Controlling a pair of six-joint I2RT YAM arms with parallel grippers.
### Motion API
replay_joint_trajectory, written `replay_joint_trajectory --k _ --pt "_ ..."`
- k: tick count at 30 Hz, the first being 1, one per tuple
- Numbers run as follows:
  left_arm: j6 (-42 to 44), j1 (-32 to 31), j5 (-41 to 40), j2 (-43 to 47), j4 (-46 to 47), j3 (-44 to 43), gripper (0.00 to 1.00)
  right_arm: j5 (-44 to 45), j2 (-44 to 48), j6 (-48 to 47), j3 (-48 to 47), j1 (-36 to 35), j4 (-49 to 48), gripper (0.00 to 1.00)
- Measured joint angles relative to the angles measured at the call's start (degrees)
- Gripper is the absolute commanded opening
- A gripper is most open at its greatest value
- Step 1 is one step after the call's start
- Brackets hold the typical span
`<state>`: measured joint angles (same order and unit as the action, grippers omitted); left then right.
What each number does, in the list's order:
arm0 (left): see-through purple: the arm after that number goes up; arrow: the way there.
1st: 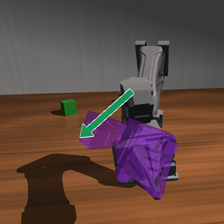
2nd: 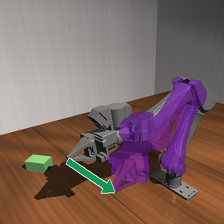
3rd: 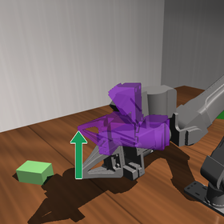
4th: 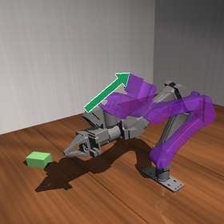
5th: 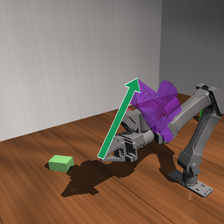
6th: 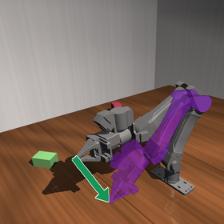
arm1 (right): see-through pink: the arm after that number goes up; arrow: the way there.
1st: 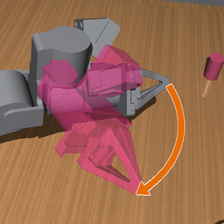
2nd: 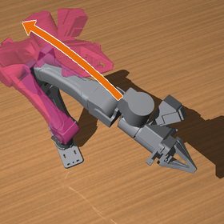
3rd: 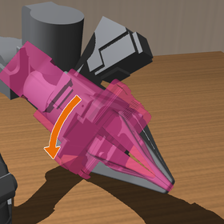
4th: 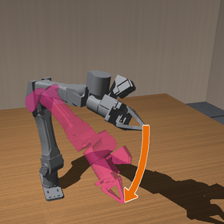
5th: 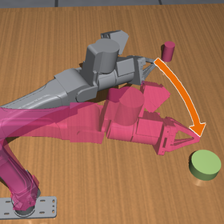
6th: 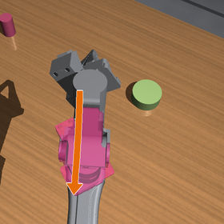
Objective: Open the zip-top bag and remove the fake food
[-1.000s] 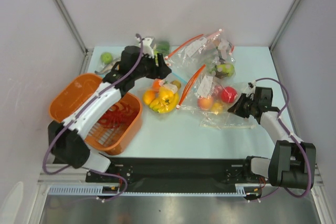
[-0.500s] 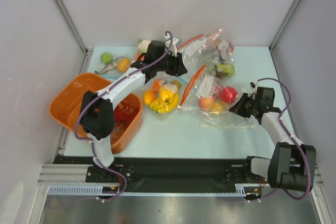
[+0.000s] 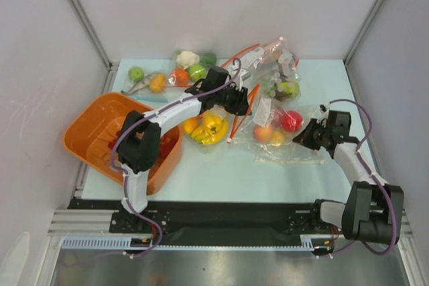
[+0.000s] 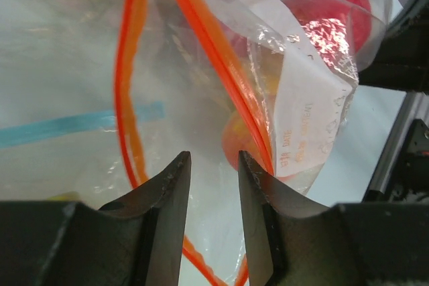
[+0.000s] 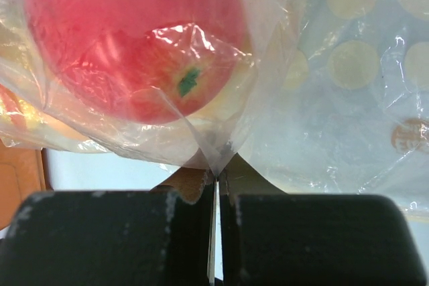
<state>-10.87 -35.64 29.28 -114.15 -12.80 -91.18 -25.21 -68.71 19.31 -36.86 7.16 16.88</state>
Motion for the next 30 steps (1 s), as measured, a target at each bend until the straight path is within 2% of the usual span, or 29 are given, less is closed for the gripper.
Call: replay_joint_trajectory --k 10,15,19,26,30 --pt "-2.2 -0.3 13.6 -0.4 8.2 8.3 0.41 0.0 -0.5 0.0 0.0 0.0 0.0 0.00" --pt "-5.3 -0.7 18.9 -0.9 14.1 11.0 0.48 0.0 -0.6 0.0 0.0 0.0 0.0 0.00" --pt "-6.5 -2.1 20.5 -0.9 16.7 11.1 0.55 0.0 -1.0 0.0 0.0 0.1 0.0 0.00" --pt "-4.9 -5.5 19.0 -0.9 16.1 11.1 0.78 0.0 -1.3 0.1 0.0 0.1 0.0 0.00" --pt "-2.7 -7.1 15.6 -0.8 13.6 11.1 0.82 -0.1 -1.3 0.1 0.0 0.1 0.0 0.00"
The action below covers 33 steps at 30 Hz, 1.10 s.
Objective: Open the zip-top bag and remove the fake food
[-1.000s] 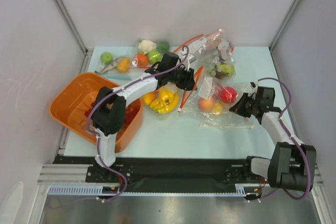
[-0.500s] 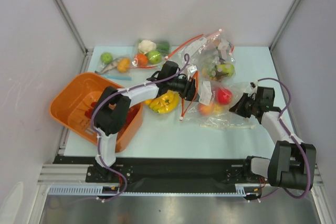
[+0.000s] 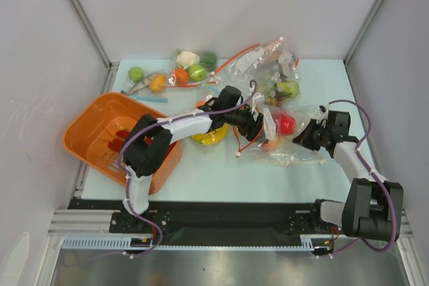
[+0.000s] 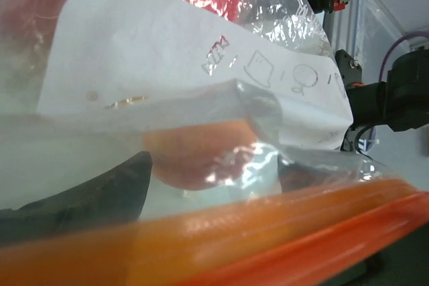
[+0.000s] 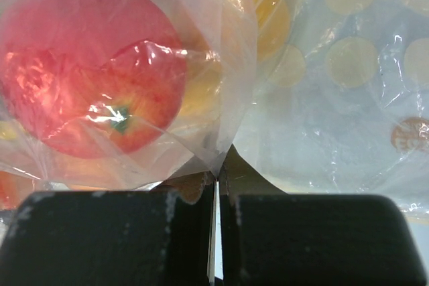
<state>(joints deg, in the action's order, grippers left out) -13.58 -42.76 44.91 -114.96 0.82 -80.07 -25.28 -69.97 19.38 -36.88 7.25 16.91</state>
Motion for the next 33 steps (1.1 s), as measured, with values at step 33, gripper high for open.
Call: replay_joint_trajectory --k 33 --pt "7.9 -9.9 -16.7 -1.6 -8.1 -4.9 0.94 0.0 0.3 0.0 0.0 0.0 0.0 0.00"
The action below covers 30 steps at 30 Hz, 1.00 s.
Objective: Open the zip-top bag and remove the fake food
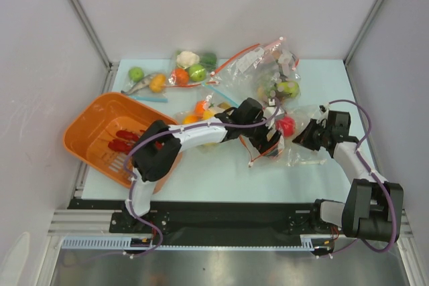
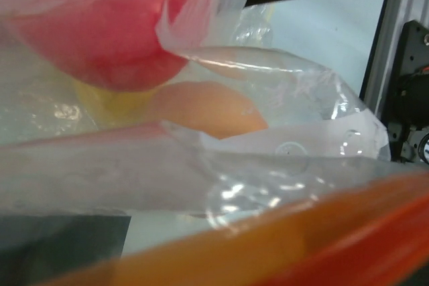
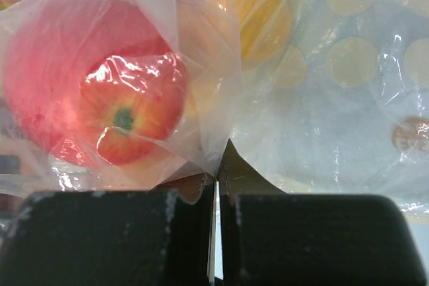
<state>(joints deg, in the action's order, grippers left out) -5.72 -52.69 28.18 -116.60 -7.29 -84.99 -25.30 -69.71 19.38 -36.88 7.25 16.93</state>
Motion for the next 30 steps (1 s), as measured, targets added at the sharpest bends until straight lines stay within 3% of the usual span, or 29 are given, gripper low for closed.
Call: replay_joint_trajectory --k 2,3,5,6,13,17,30 --pt "0.4 0.0 -0.2 -0.6 -0.9 0.0 0.92 0.0 0.0 0.0 0.0 0.0 0.0 0.00" --pt "0.7 -0.1 -0.4 -0.9 -1.5 0.0 0.87 0.0 0.0 0.0 0.0 0.0 0.0 0.00" --pt "1.0 -0.2 -0.7 -1.2 -2.4 -0.2 0.70 0.0 0.0 0.0 0.0 0.0 0.0 0.00" --pt "1.3 -0.3 -0.9 -1.4 -2.7 -0.2 0.54 0.0 0.0 0.0 0.0 0.0 0.0 0.00" --pt "1.7 -0.5 -1.3 -1.4 -3.2 -0.6 0.06 0.0 0.0 0.0 0.0 0.0 0.0 0.00" --pt "1.6 -0.5 -1.3 -1.1 -3.2 -0.5 0.00 0.3 0.0 0.0 0.0 0.4 0.0 0.00" --pt "-1.8 3.5 0.3 7.2 -1.7 6.9 0.00 2.3 0.6 0.0 0.0 2.2 1.0 0.00"
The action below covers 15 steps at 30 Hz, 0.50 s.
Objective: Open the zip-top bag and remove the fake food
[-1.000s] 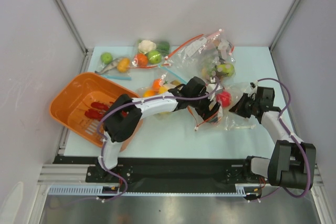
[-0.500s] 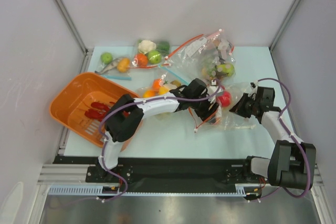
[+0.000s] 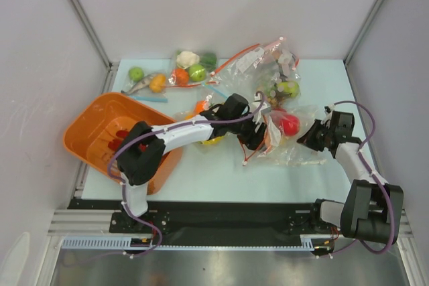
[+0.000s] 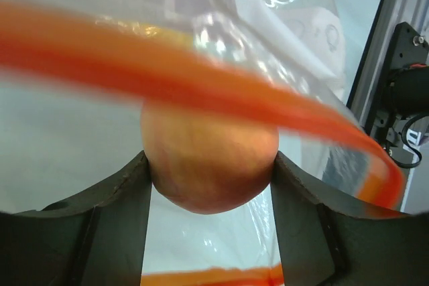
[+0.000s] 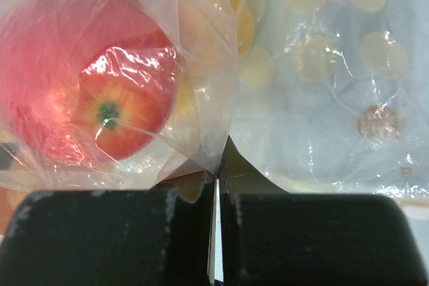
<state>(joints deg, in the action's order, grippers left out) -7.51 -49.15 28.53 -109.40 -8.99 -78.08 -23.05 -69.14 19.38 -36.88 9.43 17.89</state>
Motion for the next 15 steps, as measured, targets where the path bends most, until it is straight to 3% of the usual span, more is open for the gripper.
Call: replay_joint_trajectory --k 15 --pt "0.9 3.9 3.8 12.7 -4.9 6.8 0.00 1.3 0.0 0.0 0.0 0.9 0.7 0.00"
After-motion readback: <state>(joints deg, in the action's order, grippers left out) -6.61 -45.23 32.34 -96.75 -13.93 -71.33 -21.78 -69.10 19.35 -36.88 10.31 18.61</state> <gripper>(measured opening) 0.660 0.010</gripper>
